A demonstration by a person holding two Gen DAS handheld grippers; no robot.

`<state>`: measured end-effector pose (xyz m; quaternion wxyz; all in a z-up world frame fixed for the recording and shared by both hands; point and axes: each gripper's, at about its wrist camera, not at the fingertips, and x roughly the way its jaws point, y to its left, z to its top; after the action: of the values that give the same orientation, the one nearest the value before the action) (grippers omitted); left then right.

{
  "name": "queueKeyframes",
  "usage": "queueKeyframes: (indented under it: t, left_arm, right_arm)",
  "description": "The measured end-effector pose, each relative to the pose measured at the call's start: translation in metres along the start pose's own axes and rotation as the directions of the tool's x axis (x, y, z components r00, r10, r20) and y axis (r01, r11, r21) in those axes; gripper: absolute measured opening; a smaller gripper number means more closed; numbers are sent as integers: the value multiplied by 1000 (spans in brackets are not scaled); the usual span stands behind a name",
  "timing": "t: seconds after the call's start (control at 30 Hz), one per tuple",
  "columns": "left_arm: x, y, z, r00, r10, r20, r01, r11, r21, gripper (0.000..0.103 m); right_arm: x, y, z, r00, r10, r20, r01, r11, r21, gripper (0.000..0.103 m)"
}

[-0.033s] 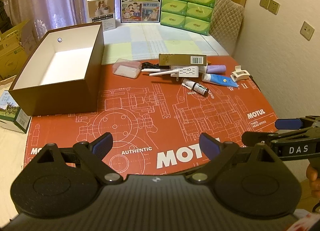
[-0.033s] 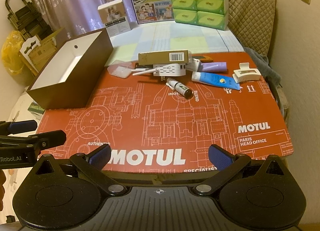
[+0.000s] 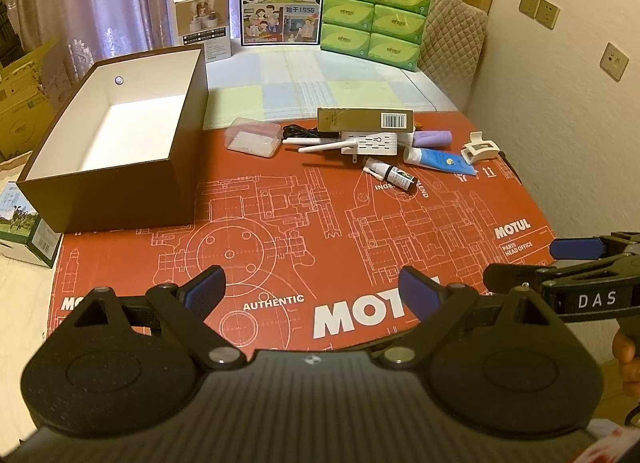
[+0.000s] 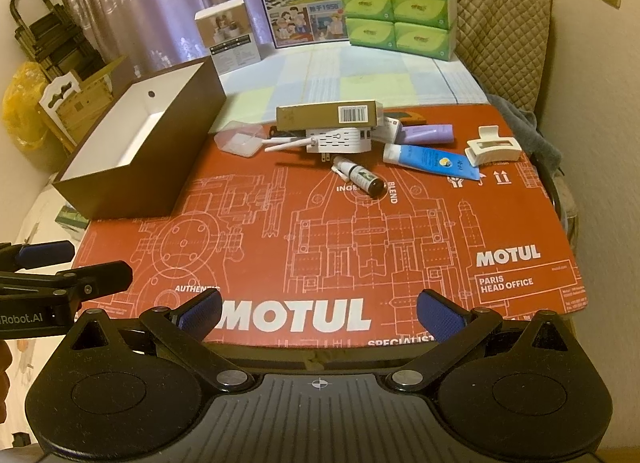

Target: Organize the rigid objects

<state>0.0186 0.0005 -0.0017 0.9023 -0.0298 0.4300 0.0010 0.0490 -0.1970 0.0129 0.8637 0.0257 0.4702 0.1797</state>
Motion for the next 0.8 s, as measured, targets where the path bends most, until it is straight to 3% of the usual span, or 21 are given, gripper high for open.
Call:
queueKeyframes:
  t: [0.8]
  left_arm:
    - [18, 18, 18, 999, -30, -18, 30, 999, 30, 91]
  right_arm:
    - [16, 4, 13, 1000, -24, -8, 25, 999, 31, 101]
